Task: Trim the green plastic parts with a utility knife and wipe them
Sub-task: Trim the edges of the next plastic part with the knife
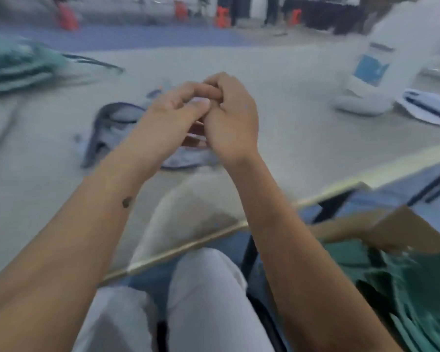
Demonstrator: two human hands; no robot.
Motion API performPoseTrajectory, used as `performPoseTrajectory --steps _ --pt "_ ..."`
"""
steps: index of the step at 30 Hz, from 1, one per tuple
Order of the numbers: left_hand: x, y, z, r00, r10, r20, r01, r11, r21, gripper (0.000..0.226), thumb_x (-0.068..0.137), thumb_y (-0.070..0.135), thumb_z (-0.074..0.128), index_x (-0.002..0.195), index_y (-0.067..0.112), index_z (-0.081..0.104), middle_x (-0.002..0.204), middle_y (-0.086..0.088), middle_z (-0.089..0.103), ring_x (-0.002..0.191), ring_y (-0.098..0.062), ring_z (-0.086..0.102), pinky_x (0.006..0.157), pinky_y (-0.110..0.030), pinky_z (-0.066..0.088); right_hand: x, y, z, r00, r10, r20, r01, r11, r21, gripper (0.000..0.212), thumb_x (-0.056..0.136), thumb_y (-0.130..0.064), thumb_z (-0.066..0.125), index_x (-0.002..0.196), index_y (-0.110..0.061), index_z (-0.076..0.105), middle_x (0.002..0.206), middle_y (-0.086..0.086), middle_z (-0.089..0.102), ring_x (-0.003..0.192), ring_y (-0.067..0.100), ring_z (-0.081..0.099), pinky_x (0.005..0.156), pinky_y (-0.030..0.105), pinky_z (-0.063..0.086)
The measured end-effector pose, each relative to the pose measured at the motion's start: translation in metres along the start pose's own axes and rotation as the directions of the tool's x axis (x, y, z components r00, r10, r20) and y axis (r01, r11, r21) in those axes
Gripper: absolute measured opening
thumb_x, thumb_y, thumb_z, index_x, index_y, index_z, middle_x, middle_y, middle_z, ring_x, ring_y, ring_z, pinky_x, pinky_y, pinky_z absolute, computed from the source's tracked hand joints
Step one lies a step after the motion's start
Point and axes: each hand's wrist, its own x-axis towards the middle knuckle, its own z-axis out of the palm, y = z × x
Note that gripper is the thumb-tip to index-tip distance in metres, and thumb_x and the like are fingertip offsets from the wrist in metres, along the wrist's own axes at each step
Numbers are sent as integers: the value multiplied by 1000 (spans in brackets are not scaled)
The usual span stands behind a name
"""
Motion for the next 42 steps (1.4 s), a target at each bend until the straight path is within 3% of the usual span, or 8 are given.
performPoseTrajectory --steps 10,15,21,25,28,31,37,42 --pt "-50 -38 -181 793 -183 -581 310 943 125 29 96 9 41 87 25 65 65 8 71 65 -6 64 72 -28 48 7 -42 183 718 -140 682 271 959 -88 28 86 -17 49 112 -17 60 108 6 57 101 24 53 84 39 45" --pt "-30 -75 -190 747 -220 -627 365 924 111 28 89 4 46 82 24 64 75 3 70 73 -6 63 68 -27 47 -5 -7 193 676 -156 720 408 893 -189 27 90 -27 50 112 -18 63 114 6 56 108 27 51 90 44 42" --pt "-22 -106 -198 759 -4 -651 435 747 503 21 86 12 51 91 24 67 99 3 67 96 -20 61 82 -29 46 5 0 186 683 -212 699 403 908 -119 42 83 -52 57 120 -33 60 116 -6 51 115 19 41 95 43 41" --pt "-36 -97 -231 565 245 -788 642 469 606 26 86 20 50 97 27 73 131 -9 55 124 -29 39 103 -33 29 11 1 183 787 -281 549 434 885 -168 28 82 -30 55 107 -22 67 101 -1 56 100 22 52 84 37 42" --pt "-43 -87 -256 490 88 -867 797 356 487 27 86 32 50 101 42 69 159 -11 20 147 -32 4 117 -47 4 13 0 178 876 -193 441 294 940 -173 27 81 -35 42 95 -25 63 77 -10 55 78 18 54 61 30 36" --pt "-46 -95 -268 448 -128 -885 881 231 413 34 93 36 41 120 46 58 162 -12 -10 145 -40 -17 110 -65 -10 9 -1 176 814 -114 570 266 945 -191 37 81 -55 44 110 -38 61 80 -16 59 79 6 54 62 26 38" --pt "-45 -108 -262 481 -147 -864 875 21 483 33 97 28 33 124 25 53 159 -22 -3 143 -52 -6 105 -74 4 6 -2 183 696 -71 715 405 860 -310 4 84 -25 53 83 -25 57 65 -7 57 62 12 51 47 26 30" --pt "-50 -105 -259 544 65 -836 833 79 548 34 94 19 49 127 23 52 134 -17 38 124 -38 35 96 -47 33 7 -7 186 737 -50 674 368 866 -338 10 84 -15 50 85 -9 58 77 8 66 67 23 56 50 26 32"
